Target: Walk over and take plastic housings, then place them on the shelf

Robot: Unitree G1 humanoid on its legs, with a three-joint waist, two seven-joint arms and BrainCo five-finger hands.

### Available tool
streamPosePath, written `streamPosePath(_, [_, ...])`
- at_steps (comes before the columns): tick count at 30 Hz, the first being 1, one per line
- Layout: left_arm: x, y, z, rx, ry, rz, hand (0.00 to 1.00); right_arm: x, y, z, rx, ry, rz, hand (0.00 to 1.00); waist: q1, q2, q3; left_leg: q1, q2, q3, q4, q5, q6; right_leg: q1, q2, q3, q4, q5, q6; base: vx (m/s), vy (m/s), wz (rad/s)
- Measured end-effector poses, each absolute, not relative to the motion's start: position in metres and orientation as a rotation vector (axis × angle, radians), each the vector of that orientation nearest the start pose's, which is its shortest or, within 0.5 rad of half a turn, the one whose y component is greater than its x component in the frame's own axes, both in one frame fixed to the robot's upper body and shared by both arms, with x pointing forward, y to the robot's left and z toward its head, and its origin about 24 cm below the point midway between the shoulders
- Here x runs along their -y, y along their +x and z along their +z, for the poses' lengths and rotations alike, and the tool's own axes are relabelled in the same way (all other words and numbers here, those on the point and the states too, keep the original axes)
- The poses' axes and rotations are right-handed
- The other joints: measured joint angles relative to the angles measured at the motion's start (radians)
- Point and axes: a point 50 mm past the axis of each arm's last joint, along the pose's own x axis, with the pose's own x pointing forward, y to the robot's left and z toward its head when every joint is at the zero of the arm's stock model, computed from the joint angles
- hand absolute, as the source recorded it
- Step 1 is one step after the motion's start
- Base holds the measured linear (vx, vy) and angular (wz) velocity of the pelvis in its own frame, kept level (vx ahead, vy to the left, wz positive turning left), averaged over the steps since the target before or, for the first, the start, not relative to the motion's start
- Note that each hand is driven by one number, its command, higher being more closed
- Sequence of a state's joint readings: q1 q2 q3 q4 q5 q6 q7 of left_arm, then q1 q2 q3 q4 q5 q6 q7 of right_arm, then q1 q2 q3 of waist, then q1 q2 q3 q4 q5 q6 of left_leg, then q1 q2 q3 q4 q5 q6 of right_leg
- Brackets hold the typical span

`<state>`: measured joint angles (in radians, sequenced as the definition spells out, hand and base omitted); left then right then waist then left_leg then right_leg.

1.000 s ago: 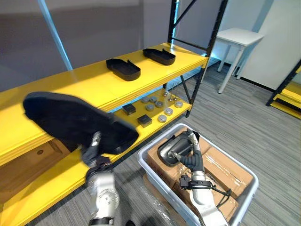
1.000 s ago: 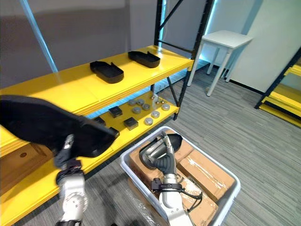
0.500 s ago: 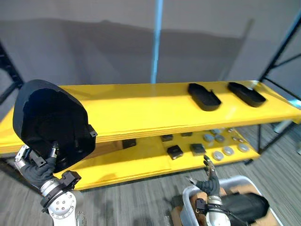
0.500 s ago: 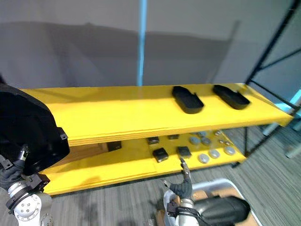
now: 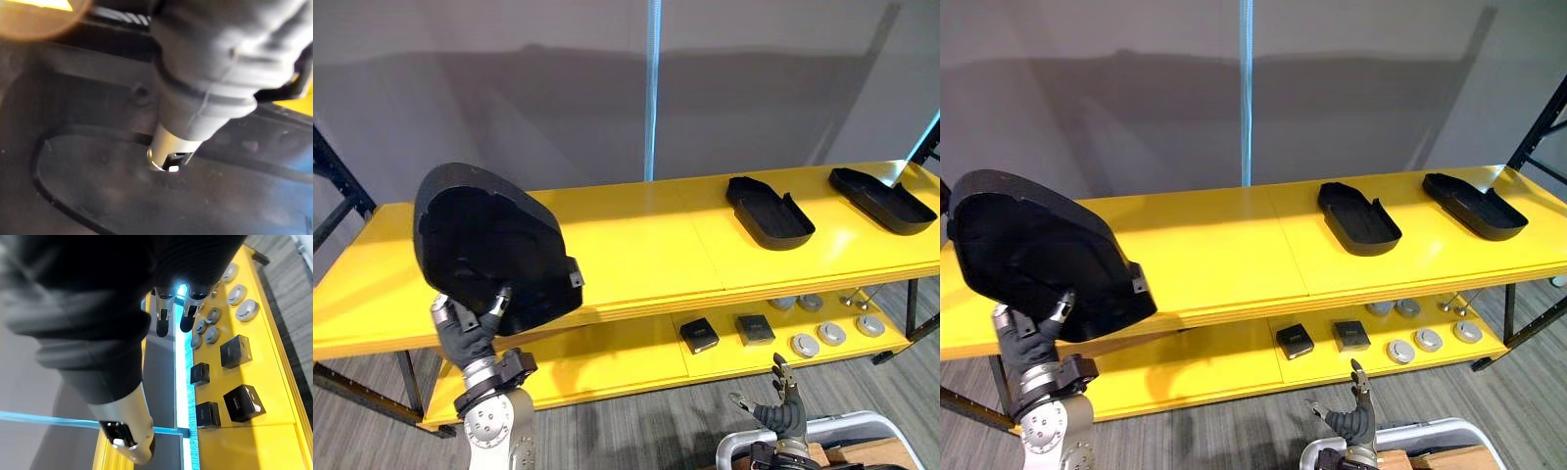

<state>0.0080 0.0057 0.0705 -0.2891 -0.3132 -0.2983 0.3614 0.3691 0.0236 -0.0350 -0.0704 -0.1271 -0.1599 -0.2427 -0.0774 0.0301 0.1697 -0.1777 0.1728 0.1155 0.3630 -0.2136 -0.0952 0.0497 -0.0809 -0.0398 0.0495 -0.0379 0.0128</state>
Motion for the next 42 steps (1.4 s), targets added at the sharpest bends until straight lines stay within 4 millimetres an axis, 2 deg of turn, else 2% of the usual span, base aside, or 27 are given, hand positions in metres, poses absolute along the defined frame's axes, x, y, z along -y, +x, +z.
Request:
streamPosePath(1, [-0.185,0.233,0.126,0.527,-0.409,0.388,1.0,0.186,0.169,0.0,-0.117,-0.154,-0.343,0.0,-0.006,0.03,-0.01,0.019,0.018,-0.025,-0.116,0.112,-0.043,-0.018,0.007,0.012,0.014,-0.018,0.036,0.11,0.333,-0.2])
streamPosePath(2, [-0.183,0.234,0.125,0.522,-0.411,0.374,1.0,0.186,0.168,-0.003,-0.127,-0.155,-0.338,0.0,-0.007,0.031,-0.008,0.026,0.015,-0.019,-0.12,0.165,-0.04,-0.017,-0.001,0.023,0.02,-0.024,0.047,0.11,0.345,-0.37])
streamPosePath(4, [-0.181,0.238,0.122,0.492,-0.416,0.323,1.0,0.174,0.16,-0.007,-0.154,-0.12,-0.314,0.0,-0.022,-0.006,-0.023,0.053,-0.049,0.029,-0.165,0.167,-0.008,-0.033,-0.069,0.038,0.032,-0.038,0.067,0.11,0.294,-0.25])
streamPosePath(7, [-0.178,0.247,0.123,0.464,-0.474,0.266,1.0,0.162,0.156,-0.011,-0.175,-0.098,-0.273,0.0,-0.026,-0.016,-0.028,0.06,-0.08,0.088,-0.192,0.171,0.014,-0.074,-0.102,0.082,0.042,-0.03,0.078,0.11,0.209,-0.39])
streamPosePath(12, [-0.159,0.269,0.126,0.398,-0.587,0.154,1.0,0.149,0.157,-0.011,-0.179,-0.091,-0.212,0.0,-0.051,-0.018,-0.03,0.069,-0.078,0.132,-0.221,0.174,0.02,-0.103,-0.097,0.112,0.027,-0.009,0.111,0.05,0.057,-0.31])
streamPosePath(15, [-0.144,0.295,0.137,0.36,-0.638,0.085,1.0,0.139,0.157,-0.014,-0.197,-0.143,-0.133,0.0,-0.076,-0.017,-0.03,0.072,-0.066,0.149,-0.255,0.192,0.016,-0.125,-0.083,0.116,0.024,0.006,0.113,0.02,-0.013,-0.22])
streamPosePath(16, [-0.139,0.31,0.143,0.333,-0.659,0.068,1.0,0.136,0.155,-0.016,-0.208,-0.163,-0.095,0.0,-0.081,-0.017,-0.03,0.084,-0.065,0.158,-0.283,0.209,0.014,-0.129,-0.079,0.12,0.016,0.016,0.112,0.0,-0.003,-0.17])
streamPosePath(21, [-0.137,0.345,0.159,0.275,-0.685,0.122,1.0,0.13,0.155,-0.02,-0.217,-0.241,0.0,0.0,-0.103,-0.017,-0.03,0.083,-0.071,0.166,-0.331,0.244,0.016,-0.155,-0.077,0.134,0.009,0.031,0.112,-0.02,0.012,-0.07])
streamPosePath(24, [-0.142,0.369,0.169,0.223,-0.644,0.2,1.0,0.122,0.156,-0.026,-0.236,-0.272,0.068,0.0,-0.106,-0.019,-0.028,0.081,-0.076,0.17,-0.361,0.272,0.018,-0.172,-0.077,0.139,0.007,0.037,0.113,-0.05,0.015,-0.02])
streamPosePath(27, [-0.149,0.382,0.175,0.188,-0.589,0.254,1.0,0.115,0.159,-0.025,-0.224,-0.28,0.111,0.0,-0.107,-0.024,-0.022,0.081,-0.077,0.171,-0.379,0.29,0.018,-0.18,-0.077,0.14,0.005,0.041,0.114,-0.07,0.011,-0.02])
streamPosePath(29, [-0.164,0.39,0.182,0.18,-0.528,0.327,1.0,0.109,0.163,-0.024,-0.206,-0.294,0.15,0.0,-0.118,-0.03,-0.011,0.081,-0.08,0.173,-0.407,0.313,0.018,-0.191,-0.074,0.142,-0.001,0.053,0.112,-0.09,0.016,-0.03])
streamPosePath(31, [-0.18,0.392,0.185,0.182,-0.495,0.392,1.0,0.107,0.165,-0.023,-0.196,-0.302,0.159,0.0,-0.128,-0.036,0.003,0.087,-0.082,0.176,-0.429,0.327,0.019,-0.193,-0.073,0.144,-0.007,0.061,0.113,-0.07,0.024,-0.06])
streamPosePath(34, [-0.201,0.397,0.196,0.185,-0.422,0.467,1.0,0.106,0.167,-0.022,-0.188,-0.306,0.172,0.0,-0.125,-0.048,0.024,0.095,-0.084,0.188,-0.439,0.333,0.021,-0.198,-0.071,0.161,-0.008,0.069,0.116,-0.05,0.033,-0.11])
streamPosePath(38, [-0.219,0.402,0.199,0.14,-0.338,0.538,1.0,0.103,0.167,-0.021,-0.18,-0.313,0.199,0.0,-0.126,-0.05,0.036,0.095,-0.085,0.187,-0.441,0.341,0.024,-0.198,-0.071,0.161,-0.008,0.07,0.116,0.0,0.011,0.0])
streamPosePath(42, [-0.227,0.405,0.202,0.094,-0.315,0.579,1.0,0.099,0.167,-0.021,-0.174,-0.314,0.228,0.0,-0.125,-0.051,0.059,0.095,-0.085,0.183,-0.447,0.347,0.026,-0.197,-0.072,0.156,-0.008,0.07,0.116,0.0,0.012,0.04])
